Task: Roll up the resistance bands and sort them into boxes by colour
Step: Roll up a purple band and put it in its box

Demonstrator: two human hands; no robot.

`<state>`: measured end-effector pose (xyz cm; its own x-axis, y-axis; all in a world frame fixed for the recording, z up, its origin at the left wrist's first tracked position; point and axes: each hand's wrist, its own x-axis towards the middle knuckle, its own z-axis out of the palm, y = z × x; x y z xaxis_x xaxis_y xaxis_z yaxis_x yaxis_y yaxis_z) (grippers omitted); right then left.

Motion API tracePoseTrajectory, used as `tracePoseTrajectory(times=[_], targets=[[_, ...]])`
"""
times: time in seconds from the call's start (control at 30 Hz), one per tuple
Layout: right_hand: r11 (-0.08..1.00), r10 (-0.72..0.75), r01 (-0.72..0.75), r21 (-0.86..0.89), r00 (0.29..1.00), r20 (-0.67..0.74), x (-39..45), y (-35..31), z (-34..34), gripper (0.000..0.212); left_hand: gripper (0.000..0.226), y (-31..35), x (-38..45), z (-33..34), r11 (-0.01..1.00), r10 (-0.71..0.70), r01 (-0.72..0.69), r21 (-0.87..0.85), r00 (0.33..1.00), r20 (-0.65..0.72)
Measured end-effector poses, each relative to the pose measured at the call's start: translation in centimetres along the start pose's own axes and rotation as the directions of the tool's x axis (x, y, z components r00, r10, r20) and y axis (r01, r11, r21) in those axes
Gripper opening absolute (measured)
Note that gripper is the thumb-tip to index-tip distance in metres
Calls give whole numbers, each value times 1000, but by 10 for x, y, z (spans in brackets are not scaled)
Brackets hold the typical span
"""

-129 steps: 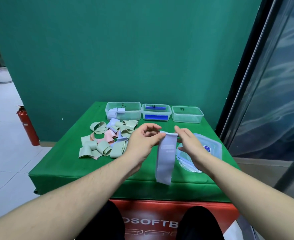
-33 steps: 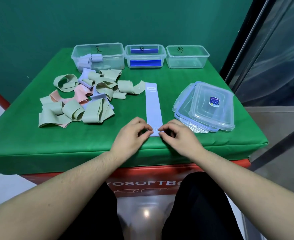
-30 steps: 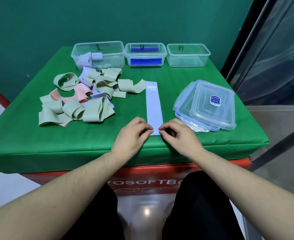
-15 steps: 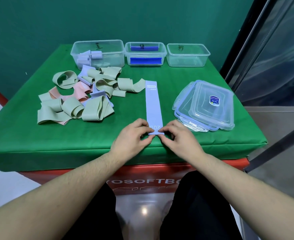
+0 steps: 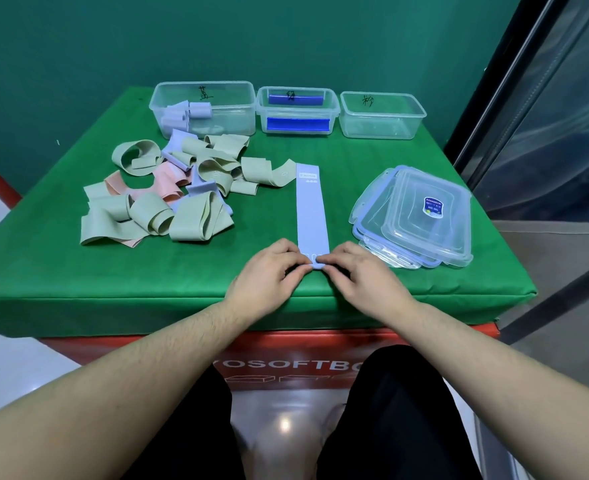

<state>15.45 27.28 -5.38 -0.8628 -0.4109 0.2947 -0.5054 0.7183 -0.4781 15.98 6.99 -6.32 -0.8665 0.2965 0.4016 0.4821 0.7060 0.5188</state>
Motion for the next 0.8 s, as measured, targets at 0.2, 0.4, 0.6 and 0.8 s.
tracePoseTrajectory(times=[0.2,0.4,0.6,0.8], targets=[[996,67,-69,57,996,52,7,0,-2,11,18,0,2,-1,998,-58,59,-27,998,24],[972,169,-180,152,982,84,16,-1,-4,12,15,4,4,-2,995,-74,74,-65,997,3],[970,207,-217,113,974,89,20,-3,-4,10,16,5,4,-1,999,-51,51,6,999,9],[997,76,-76,-33,997,-25,10,-5,2,19,24,4,6,-5,997,6,-13,77,995,96]])
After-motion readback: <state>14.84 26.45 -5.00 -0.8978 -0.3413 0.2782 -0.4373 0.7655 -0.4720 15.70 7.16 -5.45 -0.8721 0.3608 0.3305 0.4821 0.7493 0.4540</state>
